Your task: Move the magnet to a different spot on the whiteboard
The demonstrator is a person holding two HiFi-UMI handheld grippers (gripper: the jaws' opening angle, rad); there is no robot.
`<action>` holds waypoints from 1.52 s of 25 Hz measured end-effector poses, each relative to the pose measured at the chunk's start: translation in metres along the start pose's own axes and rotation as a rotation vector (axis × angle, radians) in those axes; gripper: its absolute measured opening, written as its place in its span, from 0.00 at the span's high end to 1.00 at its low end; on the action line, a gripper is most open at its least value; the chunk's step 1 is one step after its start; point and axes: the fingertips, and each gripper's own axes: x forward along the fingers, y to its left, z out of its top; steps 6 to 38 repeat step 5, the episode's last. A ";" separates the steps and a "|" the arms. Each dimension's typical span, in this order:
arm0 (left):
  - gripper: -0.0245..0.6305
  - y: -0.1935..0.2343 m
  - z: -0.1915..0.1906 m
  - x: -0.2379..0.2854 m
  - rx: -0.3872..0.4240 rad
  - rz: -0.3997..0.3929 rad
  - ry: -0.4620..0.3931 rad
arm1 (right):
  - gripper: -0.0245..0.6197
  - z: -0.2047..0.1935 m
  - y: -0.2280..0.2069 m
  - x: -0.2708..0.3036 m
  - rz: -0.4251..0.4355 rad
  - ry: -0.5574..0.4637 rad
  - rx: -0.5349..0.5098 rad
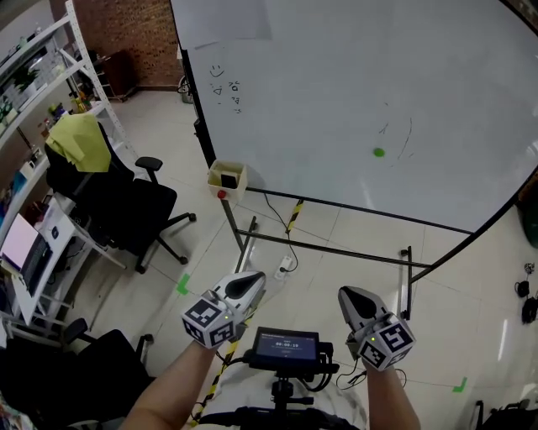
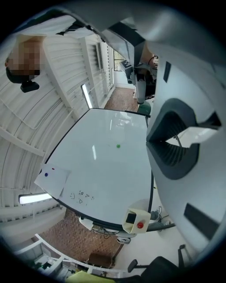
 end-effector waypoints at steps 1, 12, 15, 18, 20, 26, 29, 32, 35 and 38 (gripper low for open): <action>0.93 0.005 0.001 -0.008 -0.001 -0.003 -0.001 | 0.92 0.000 0.010 0.006 0.003 0.003 -0.006; 0.93 0.020 0.006 -0.040 0.009 -0.026 -0.003 | 0.92 0.000 0.046 0.029 0.005 0.011 -0.020; 0.93 0.020 0.006 -0.040 0.009 -0.026 -0.003 | 0.92 0.000 0.046 0.029 0.005 0.011 -0.020; 0.93 0.020 0.006 -0.040 0.009 -0.026 -0.003 | 0.92 0.000 0.046 0.029 0.005 0.011 -0.020; 0.93 0.020 0.006 -0.040 0.009 -0.026 -0.003 | 0.92 0.000 0.046 0.029 0.005 0.011 -0.020; 0.93 0.020 0.006 -0.040 0.009 -0.026 -0.003 | 0.92 0.000 0.046 0.029 0.005 0.011 -0.020; 0.93 0.020 0.006 -0.040 0.009 -0.026 -0.003 | 0.92 0.000 0.046 0.029 0.005 0.011 -0.020; 0.93 0.020 0.006 -0.040 0.009 -0.026 -0.003 | 0.92 0.000 0.046 0.029 0.005 0.011 -0.020; 0.93 0.020 0.006 -0.040 0.009 -0.026 -0.003 | 0.92 0.000 0.046 0.029 0.005 0.011 -0.020; 0.93 0.020 0.006 -0.040 0.009 -0.026 -0.003 | 0.92 0.000 0.046 0.029 0.005 0.011 -0.020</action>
